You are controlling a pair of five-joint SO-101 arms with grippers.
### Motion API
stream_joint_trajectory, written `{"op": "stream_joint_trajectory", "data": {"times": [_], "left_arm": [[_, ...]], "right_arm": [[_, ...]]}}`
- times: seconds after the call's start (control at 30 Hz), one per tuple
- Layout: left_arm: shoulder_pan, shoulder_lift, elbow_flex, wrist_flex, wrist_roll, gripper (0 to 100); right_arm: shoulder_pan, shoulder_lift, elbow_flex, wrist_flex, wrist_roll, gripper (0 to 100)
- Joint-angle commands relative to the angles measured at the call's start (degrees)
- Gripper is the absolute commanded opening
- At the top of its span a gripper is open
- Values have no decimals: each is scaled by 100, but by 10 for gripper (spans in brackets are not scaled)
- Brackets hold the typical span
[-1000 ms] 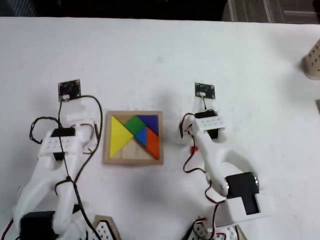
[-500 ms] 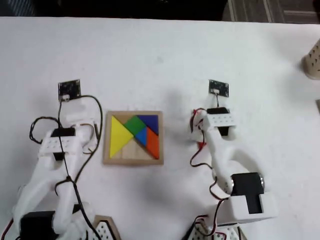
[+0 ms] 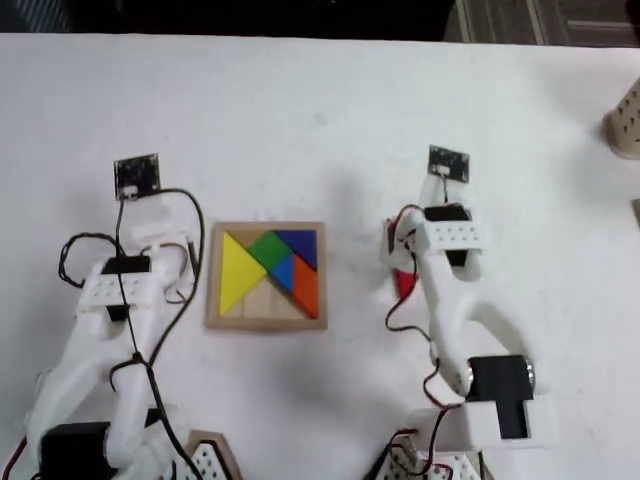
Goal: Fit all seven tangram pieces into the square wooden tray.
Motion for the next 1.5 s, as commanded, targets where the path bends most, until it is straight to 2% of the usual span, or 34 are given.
{"op": "stream_joint_trajectory", "data": {"times": [0.0,0.13,0.3,0.4,0.87,1.07,1.13,1.27,1.3,1.37,1.47], "left_arm": [[-4,13,-62,-202,-44,24],[-4,13,-62,-202,-44,24],[-4,13,-62,-211,-44,24],[-13,13,-62,-211,-44,24],[-31,13,-62,-211,-44,24],[-31,13,-62,-211,-44,24],[-31,13,-62,-211,-44,24],[-31,13,-62,-211,-44,24],[-31,13,-62,-211,-44,24],[-31,13,-62,-211,-44,24],[-40,13,-62,-211,-44,24]], "right_arm": [[92,400,-615,-101,79,339],[268,1086,-1187,22,88,337],[-84,1938,-1424,664,949,337],[-242,2123,-1626,963,1134,338],[-215,2097,-1864,1024,1169,337],[-259,1947,-1890,1464,1169,334],[-259,1710,-1881,1613,1169,283],[-259,1464,-1864,1420,1169,12],[-259,1499,-1855,1341,1169,13],[-268,1631,-1855,1156,1125,78],[-259,1859,-1881,1121,1125,79]]}}
